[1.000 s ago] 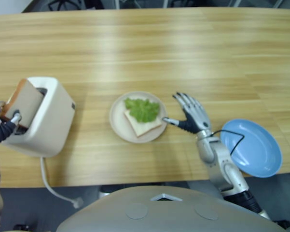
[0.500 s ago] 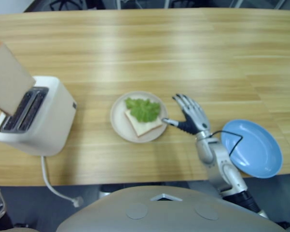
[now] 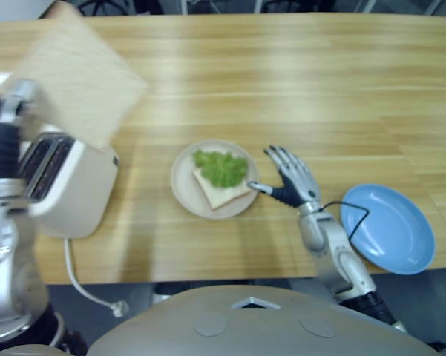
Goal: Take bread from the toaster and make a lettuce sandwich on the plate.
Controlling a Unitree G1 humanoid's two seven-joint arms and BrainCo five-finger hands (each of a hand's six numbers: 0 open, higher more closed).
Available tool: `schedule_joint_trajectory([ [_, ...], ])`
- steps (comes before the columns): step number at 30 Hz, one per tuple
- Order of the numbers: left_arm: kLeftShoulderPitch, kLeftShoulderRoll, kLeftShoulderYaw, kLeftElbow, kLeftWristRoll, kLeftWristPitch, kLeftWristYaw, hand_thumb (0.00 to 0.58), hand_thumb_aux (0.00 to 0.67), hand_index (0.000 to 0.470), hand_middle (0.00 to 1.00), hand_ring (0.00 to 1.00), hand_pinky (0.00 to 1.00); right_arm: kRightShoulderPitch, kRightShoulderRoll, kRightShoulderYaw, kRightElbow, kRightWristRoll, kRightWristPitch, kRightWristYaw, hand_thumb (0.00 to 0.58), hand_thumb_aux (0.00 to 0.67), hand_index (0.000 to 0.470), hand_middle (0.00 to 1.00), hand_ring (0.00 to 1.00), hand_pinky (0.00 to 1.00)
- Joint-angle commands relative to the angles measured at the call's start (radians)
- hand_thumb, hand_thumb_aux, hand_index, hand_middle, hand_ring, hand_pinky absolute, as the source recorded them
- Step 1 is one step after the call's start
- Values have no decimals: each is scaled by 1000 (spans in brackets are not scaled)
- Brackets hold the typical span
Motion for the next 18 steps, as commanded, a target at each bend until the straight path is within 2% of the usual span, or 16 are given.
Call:
schedule_joint_trajectory([
  [1, -1, -12, -314, 82, 145, -31, -10, 580, 670, 460, 1000, 1000, 1000, -4, -10, -31, 0, 20, 7, -7, 0, 0, 0, 0, 0, 0],
  [3, -11, -6, -440, 161, 224, -67, -21, 580, 670, 460, 1000, 1000, 1000, -6, -17, -43, -2, 27, 8, -8, 0, 0, 0, 0, 0, 0],
  [9, -52, 0, -634, 470, 343, -193, -93, 580, 670, 460, 1000, 1000, 1000, -6, -29, -81, -13, 49, 12, -10, 0, 0, 0, 0, 0, 0],
  [18, -146, -24, -651, 914, 416, -409, -125, 580, 670, 460, 1000, 1000, 1000, 9, -56, -124, -28, 71, 9, -6, 0, 0, 0, 0, 0, 0],
])
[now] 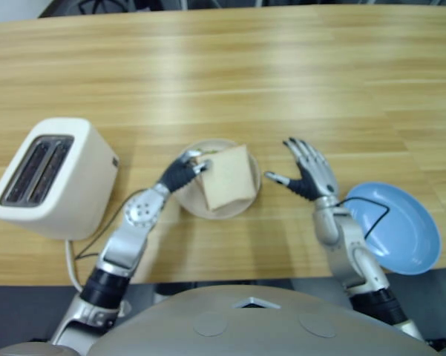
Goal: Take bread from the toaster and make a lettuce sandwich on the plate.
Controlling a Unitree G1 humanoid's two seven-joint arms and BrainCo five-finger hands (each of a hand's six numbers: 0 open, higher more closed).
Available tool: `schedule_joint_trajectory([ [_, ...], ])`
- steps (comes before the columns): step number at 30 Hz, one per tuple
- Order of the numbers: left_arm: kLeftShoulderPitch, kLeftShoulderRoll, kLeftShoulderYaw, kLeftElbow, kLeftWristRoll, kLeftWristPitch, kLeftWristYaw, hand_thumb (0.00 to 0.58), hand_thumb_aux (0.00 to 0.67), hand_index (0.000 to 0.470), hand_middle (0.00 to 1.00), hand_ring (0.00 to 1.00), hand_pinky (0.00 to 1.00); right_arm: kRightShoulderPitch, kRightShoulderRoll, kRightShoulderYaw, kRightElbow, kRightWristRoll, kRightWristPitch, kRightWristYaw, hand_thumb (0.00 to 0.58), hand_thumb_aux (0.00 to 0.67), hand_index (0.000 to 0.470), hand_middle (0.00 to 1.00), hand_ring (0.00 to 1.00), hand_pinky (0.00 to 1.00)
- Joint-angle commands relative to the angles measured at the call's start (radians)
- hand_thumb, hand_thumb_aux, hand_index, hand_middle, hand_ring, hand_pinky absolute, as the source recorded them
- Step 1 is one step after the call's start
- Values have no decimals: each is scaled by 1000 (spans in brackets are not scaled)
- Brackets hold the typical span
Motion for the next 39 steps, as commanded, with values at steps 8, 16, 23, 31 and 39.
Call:
schedule_joint_trajectory([
  [8, -79, -55, 40, 351, 56, -200, 33, 580, 670, 460, 1000, 1000, 1000, 19, -27, -36, -29, 26, -1, 12, 0, 0, 0, 0, 0, 0],
  [16, -104, -101, 97, 413, 5, -211, 9, 580, 670, 460, 1000, 1000, 1000, 29, -27, -24, -36, 19, 2, 14, 0, 0, 0, 0, 0, 0],
  [23, -127, -148, 130, 488, -14, -165, 13, 580, 670, 460, 1000, 1000, 1000, 21, -70, 121, -61, -29, -116, 96, 0, 0, 0, 0, 0, 0],
  [31, -101, -199, 145, 386, -111, -184, -76, 580, 670, 460, 1000, 1000, 1000, -8, -85, 163, -20, -70, -143, 101, 0, 0, 0, 0, 0, 0],
  [39, -87, -226, 209, 285, -222, -153, -114, 580, 670, 460, 1000, 1000, 1000, -7, -84, 149, -5, -70, -126, 81, 0, 0, 0, 0, 0, 0],
])
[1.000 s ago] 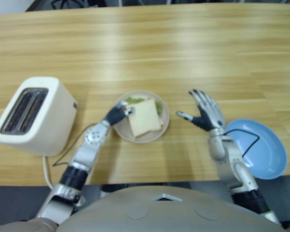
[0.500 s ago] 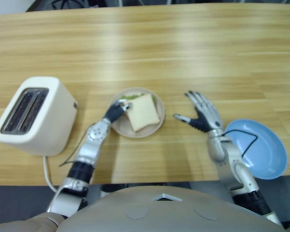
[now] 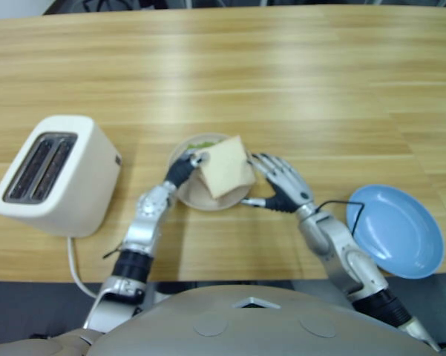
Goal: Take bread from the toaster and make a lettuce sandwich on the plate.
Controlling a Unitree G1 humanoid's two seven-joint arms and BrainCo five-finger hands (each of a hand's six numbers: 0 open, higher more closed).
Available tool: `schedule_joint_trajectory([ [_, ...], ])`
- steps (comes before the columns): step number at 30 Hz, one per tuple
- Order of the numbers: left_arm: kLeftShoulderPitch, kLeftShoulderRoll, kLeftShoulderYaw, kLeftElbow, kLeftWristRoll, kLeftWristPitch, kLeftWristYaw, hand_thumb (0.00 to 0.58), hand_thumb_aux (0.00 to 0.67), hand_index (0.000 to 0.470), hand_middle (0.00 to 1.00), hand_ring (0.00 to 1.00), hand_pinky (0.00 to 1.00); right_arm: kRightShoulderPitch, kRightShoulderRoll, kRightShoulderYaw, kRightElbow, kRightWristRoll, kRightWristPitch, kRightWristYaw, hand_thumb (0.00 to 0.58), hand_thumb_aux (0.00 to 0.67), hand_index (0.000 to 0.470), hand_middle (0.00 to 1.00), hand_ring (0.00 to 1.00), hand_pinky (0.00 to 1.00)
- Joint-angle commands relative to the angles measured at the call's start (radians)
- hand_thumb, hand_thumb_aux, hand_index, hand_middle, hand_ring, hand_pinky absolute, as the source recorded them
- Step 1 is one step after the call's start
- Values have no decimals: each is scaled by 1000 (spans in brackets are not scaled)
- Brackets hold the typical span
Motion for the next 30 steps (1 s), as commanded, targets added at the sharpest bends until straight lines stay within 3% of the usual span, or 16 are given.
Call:
schedule_joint_trajectory([
  [1, 9, -2, 38, -44, -43, 15, -9, 580, 670, 460, 1000, 1000, 1000, 3, -1, -9, 23, -5, 10, -2, 0, 0, 0, 0, 0, 0],
  [10, -21, 8, 72, 24, -15, 7, 42, 580, 670, 460, 1000, 1000, 1000, -3, 0, -12, 37, -12, 15, -7, 0, 0, 0, 0, 0, 0],
  [22, -83, 12, -53, 258, 257, 4, 210, 580, 670, 460, 1000, 1000, 1000, -26, 3, 20, -15, -14, -22, 30, 0, 0, 0, 0, 0, 0],
  [30, -90, 4, -102, 282, 333, 26, 242, 577, 623, 428, 1000, 1000, 1000, -88, 24, 150, -19, -38, -122, 88, 0, 0, 0, 0, 0, 0],
])
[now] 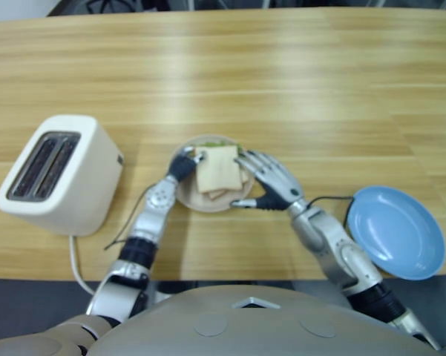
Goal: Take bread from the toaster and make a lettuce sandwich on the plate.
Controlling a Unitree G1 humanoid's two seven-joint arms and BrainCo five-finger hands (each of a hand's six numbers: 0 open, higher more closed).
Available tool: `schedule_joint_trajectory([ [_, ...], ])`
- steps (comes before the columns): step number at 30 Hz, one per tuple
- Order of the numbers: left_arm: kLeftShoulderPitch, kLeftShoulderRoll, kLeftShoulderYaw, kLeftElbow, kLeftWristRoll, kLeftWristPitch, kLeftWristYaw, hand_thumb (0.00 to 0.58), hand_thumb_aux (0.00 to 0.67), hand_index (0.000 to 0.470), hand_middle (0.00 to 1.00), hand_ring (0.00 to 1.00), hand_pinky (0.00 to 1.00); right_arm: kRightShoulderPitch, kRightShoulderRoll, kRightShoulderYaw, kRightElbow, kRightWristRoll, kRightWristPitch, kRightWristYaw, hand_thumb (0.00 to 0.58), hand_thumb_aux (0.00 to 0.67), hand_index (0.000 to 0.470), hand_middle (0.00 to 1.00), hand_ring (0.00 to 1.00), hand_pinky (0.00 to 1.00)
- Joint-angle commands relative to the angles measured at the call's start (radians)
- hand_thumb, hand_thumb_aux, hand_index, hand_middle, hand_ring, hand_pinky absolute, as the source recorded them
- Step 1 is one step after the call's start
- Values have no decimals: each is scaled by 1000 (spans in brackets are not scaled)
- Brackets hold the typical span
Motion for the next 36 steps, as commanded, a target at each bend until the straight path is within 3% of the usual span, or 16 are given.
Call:
schedule_joint_trajectory([
  [1, 19, 0, -36, 64, 43, 49, 6, 577, 623, 428, 1000, 1000, 1000, -20, 8, 61, 21, -27, -35, 39, 0, 0, 0, 0, 0, 0],
  [7, 15, 11, -36, 83, 62, 49, 20, 576, 612, 420, 1000, 1000, 1000, -53, 28, 148, 107, -60, -81, 32, 0, 0, 0, 0, 0, 0],
  [18, 45, 30, -45, 14, 94, 54, 43, 575, 610, 419, 1000, 1000, 1000, -193, 25, 188, 557, -45, -114, -69, 0, 0, 0, 0, 0, 0],
  [24, 75, 39, -57, -45, 120, 72, 42, 574, 602, 413, 1000, 1000, 1000, -210, 22, 208, 616, -38, -115, -92, 0, 0, 0, 0, 0, 0],
  [25, 82, 46, -64, -62, 138, 75, 48, 528, 470, 323, 1000, 1000, 1000, -208, 22, 211, 614, -36, -116, -89, 0, 0, 0, 0, 0, 0],
  [26, 87, 51, -69, -75, 150, 78, 51, 528, 470, 323, 1000, 1000, 1000, -206, 22, 213, 613, -34, -118, -88, 0, 0, 0, 0, 0, 0],
  [27, 97, 63, -74, -108, 174, 81, 58, 0, 0, 0, 855, 855, 855, -200, 21, 216, 608, -32, -119, -85, 0, 0, 0, 0, 0, 0],
  [28, 107, 79, -81, -145, 205, 85, 69, 0, 0, 0, 855, 855, 855, -194, 20, 217, 601, -29, -119, -81, 0, 0, 0, 0, 0, 0],
  [29, 116, 108, -92, -195, 265, 92, 93, 0, 0, 0, 0, 0, 0, -187, 19, 218, 591, -26, -119, -77, 0, 0, 0, 0, 0, 0],
  [36, 205, 287, -37, -673, 626, 193, 177, 0, 0, 0, 0, 0, 0, -161, 14, 223, 552, -11, -119, -59, 0, 0, 0, 0, 0, 0],
])
